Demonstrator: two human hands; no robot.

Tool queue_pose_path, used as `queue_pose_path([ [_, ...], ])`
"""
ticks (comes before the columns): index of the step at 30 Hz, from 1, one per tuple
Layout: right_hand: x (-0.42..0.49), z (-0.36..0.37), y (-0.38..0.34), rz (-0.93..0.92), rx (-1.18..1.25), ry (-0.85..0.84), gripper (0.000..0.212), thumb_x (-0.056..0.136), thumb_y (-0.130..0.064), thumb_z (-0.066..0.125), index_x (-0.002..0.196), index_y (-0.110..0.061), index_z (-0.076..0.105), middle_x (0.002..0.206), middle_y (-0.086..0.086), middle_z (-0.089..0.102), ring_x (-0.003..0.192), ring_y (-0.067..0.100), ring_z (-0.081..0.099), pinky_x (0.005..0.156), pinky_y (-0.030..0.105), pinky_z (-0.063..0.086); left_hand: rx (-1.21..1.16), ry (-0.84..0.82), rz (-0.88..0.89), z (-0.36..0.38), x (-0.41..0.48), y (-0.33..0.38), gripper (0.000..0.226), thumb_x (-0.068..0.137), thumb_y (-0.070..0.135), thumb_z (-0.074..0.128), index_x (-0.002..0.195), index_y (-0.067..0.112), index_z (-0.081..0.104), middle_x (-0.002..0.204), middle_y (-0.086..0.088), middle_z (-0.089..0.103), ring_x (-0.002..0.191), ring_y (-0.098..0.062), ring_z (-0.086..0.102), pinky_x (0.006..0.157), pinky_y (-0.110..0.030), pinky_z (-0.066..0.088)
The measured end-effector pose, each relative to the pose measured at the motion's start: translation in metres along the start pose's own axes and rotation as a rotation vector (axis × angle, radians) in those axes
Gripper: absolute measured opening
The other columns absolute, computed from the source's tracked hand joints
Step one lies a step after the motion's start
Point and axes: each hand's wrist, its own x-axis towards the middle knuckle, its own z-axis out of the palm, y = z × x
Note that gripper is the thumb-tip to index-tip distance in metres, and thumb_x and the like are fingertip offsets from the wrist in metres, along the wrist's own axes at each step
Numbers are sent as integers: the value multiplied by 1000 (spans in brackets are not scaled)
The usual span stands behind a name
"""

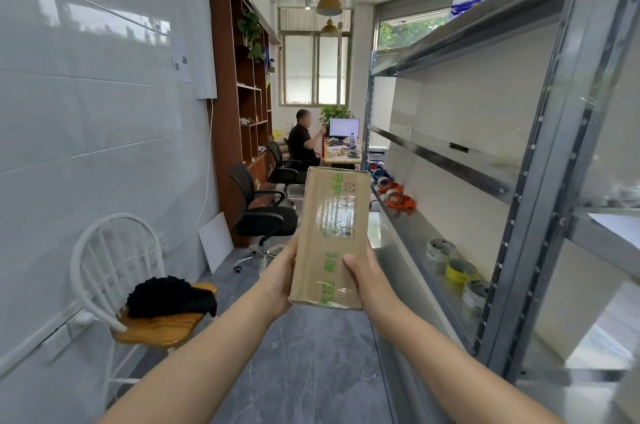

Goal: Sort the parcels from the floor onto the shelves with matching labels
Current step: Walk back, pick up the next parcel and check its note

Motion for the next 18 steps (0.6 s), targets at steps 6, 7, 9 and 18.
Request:
queue_pose_path([
  [6,3,-18,-9,57,-29,139,31,101,-18,33,124,-22,53,112,3,67,101,19,65,87,38,55,7,65,151,-4,-8,4,25,93,35,54,93,16,69,72,2,76,67,-13,74,62,-29,56],
  [7,4,-23,-9,74,-53,150,31,101,-19,31,123,-24,52,108,-1,66,97,15,64,80,33,55,-15,94,174,-8,-8,7,25,95,33,51,91,17,69,74,2,74,69,-14,72,60,-30,55],
  [9,6,-30,-11,104,-96,143,30,100,-23,30,120,-33,50,110,-6,63,100,11,61,77,31,53,-54,125,200,-15,-8,15,26,96,31,48,93,18,70,87,0,69,82,-18,65,71,-34,51],
  [18,8,-45,15,160,-63,181,44,87,-44,38,125,-30,55,119,0,68,116,25,61,98,47,48,49,24,110,-6,-15,21,28,94,37,51,91,20,74,88,-3,74,83,-20,70,80,-41,56],
])
